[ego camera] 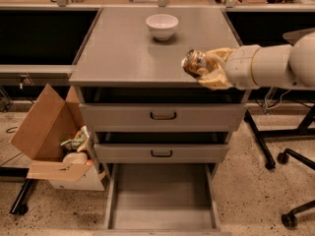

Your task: Pick orange can from bottom drawer and place on counter

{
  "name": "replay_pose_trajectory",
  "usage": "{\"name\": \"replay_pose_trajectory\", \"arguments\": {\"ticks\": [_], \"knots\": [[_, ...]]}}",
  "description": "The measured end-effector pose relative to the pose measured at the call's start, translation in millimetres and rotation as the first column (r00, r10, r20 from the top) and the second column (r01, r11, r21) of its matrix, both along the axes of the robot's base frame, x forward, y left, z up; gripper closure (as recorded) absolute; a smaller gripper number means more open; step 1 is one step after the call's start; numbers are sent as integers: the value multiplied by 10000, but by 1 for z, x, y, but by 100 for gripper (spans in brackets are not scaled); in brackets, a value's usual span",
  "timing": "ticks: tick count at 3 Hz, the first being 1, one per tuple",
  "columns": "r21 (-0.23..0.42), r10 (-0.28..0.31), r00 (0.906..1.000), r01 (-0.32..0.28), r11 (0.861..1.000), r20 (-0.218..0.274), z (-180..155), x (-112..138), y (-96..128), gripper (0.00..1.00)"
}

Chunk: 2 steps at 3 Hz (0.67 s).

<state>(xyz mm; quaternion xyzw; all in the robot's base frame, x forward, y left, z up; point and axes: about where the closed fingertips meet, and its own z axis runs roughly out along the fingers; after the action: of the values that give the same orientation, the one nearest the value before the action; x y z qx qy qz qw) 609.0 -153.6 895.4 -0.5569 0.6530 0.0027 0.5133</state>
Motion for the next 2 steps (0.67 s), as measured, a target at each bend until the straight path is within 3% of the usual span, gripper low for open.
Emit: {"name": "replay_pose_trajectory", "arguments": {"ticks": [1,2], "knots": [[46,-208,9987,210,9998,-473,14,35,-9,100],[-21,-489,9908,490,9988,-1260,10,78,-15,100]]}}
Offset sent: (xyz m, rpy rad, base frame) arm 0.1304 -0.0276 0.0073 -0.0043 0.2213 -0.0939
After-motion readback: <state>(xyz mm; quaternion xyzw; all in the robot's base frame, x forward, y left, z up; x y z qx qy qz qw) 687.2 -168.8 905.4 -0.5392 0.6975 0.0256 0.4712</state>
